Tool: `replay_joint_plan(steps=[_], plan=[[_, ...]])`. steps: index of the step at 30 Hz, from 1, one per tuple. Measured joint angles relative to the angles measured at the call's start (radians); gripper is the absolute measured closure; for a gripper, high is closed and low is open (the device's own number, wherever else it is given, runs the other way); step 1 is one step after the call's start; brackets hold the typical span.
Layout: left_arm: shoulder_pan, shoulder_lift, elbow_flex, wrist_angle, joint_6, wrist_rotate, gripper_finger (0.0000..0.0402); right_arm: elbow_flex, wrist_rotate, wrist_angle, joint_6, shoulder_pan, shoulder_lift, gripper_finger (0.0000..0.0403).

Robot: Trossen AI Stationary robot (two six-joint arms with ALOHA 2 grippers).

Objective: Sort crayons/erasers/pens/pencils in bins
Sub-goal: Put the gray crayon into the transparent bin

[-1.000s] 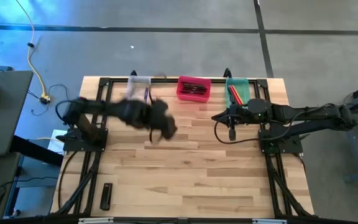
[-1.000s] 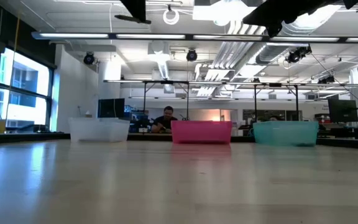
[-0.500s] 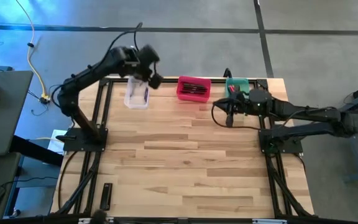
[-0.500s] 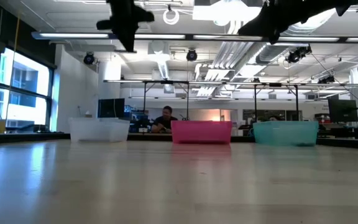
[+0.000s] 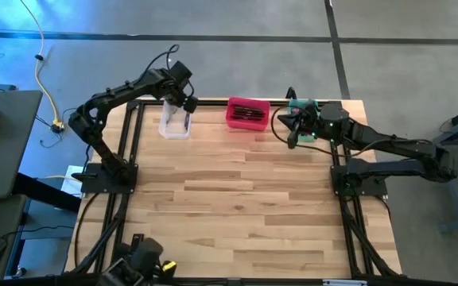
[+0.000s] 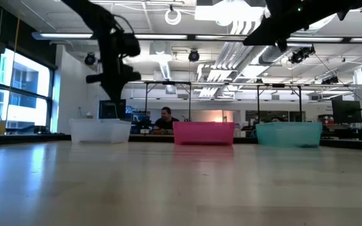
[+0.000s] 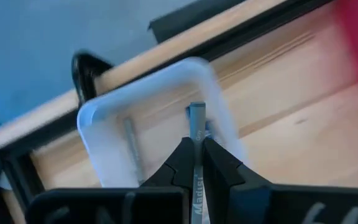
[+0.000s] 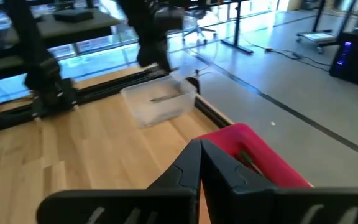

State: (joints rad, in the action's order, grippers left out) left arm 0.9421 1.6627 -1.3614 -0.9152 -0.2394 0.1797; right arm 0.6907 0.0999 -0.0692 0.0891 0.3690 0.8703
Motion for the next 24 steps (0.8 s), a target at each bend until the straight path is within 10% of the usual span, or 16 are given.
replay_joint_plan(steps=[24], plan=[[0.153, 0.05, 0.38, 0.498, -0.045, -0.142, 0.0401, 0.0, 0.109, 0.081, 0.044, 0.052, 0.0, 0.0403]])
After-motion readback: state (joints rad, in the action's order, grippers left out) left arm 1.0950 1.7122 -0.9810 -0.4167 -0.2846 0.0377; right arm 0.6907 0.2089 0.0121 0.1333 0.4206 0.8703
